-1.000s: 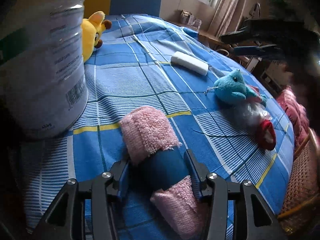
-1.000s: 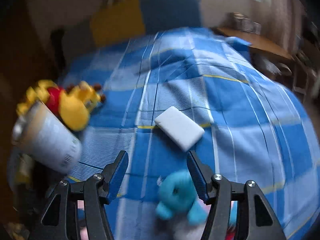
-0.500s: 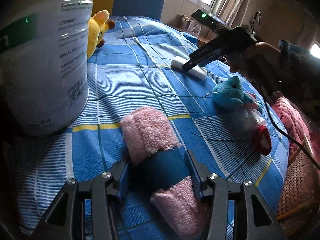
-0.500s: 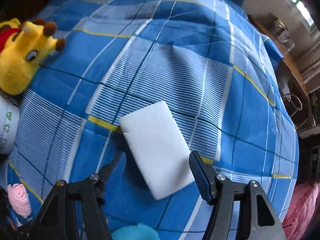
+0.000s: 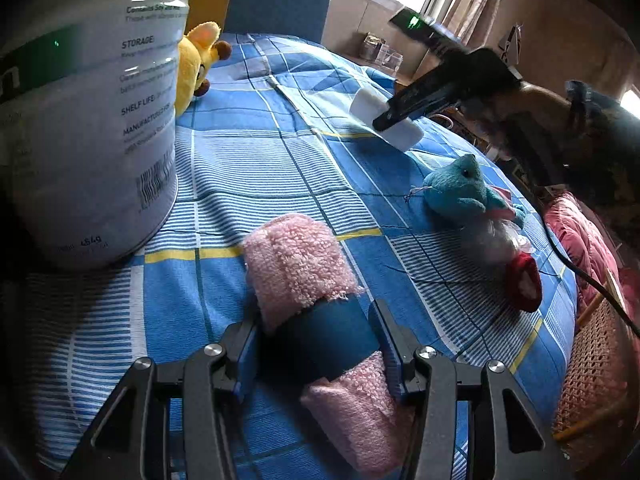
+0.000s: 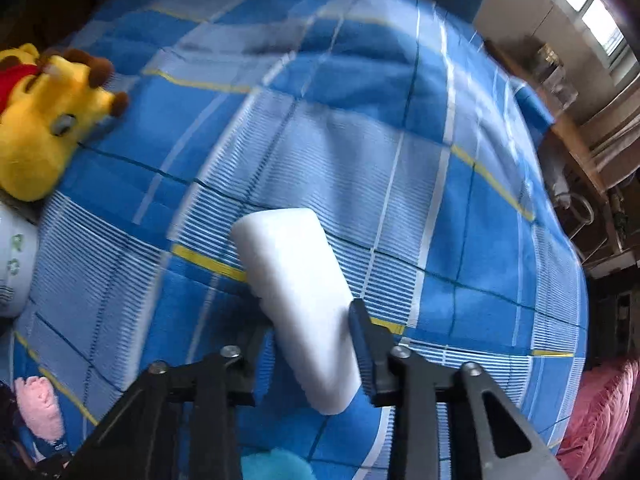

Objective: Organize soft objects
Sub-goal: 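Lift the towel roll with the left gripper while the right gripper grasps the white sponge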

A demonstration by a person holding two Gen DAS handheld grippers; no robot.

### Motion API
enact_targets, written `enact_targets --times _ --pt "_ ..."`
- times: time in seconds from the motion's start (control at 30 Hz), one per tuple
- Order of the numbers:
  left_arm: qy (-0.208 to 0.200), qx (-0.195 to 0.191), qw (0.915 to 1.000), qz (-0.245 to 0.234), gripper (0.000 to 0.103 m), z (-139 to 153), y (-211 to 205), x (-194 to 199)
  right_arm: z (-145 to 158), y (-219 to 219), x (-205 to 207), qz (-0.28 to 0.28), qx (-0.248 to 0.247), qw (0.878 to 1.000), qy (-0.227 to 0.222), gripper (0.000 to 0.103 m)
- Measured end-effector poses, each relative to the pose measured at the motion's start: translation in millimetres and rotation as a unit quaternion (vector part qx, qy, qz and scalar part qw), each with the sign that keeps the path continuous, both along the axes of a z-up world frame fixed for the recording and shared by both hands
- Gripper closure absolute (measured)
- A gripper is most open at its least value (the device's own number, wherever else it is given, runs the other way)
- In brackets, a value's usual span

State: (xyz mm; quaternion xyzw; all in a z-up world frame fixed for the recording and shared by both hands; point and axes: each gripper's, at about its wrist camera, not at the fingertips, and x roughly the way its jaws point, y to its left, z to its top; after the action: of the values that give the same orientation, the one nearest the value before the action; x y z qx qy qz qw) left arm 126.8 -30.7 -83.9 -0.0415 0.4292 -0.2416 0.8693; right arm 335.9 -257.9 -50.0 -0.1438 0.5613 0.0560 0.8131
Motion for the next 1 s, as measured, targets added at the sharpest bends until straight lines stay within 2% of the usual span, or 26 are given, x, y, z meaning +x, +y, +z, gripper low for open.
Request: enact_targets --times 0.17,0.23,0.37,0.43,0.5,0.57,0.7,0.83,1.0 --pt "-0.002 0.0 1.0 0.0 0.051 0.0 0.2 -1.0 36.5 23.6 -36.5 0.001 0.054 0.998 -0.032 0.078" --pt "-0.003 0.001 1.0 0.0 0.051 0.1 0.3 -1.5 40.7 38.7 -59.3 0.006 0.109 0.994 -0.016 0.078" --pt "-0.003 0.001 1.0 0.002 0.054 1.3 1.0 -1.9 30.8 60.8 -108.7 -0.013 0.204 0.979 0.021 0.078" --pt "0.001 0.0 1.0 0.004 0.057 2.4 1.6 -1.4 13.9 60.7 -126.0 -0.035 0.244 0.968 0.037 0.078" --pt "0.006 0.001 1.0 0.005 0.059 4.1 2.3 -2.1 1.5 63.1 -140.5 -0.045 0.256 0.965 0.039 0.078" --pt "0.007 0.013 0.9999 0.006 0.059 7.0 2.1 -6.2 -5.8 56.4 -148.5 -0.063 0.278 0.958 0.021 0.079" --pt "0.016 0.022 0.9995 0.014 0.06 12.1 7.0 -19.4 -16.1 34.1 -141.7 -0.107 0.289 0.951 0.006 0.087" --pt "0.01 0.037 0.9991 0.015 0.06 16.6 10.4 -35.9 -23.8 18.4 -139.9 -0.131 0.314 0.94 0.011 0.087" --pt "0.008 0.048 0.9984 0.029 0.06 26.1 17.2 -54.2 -26.5 23.2 -136.9 -0.123 0.307 0.944 0.011 0.085"
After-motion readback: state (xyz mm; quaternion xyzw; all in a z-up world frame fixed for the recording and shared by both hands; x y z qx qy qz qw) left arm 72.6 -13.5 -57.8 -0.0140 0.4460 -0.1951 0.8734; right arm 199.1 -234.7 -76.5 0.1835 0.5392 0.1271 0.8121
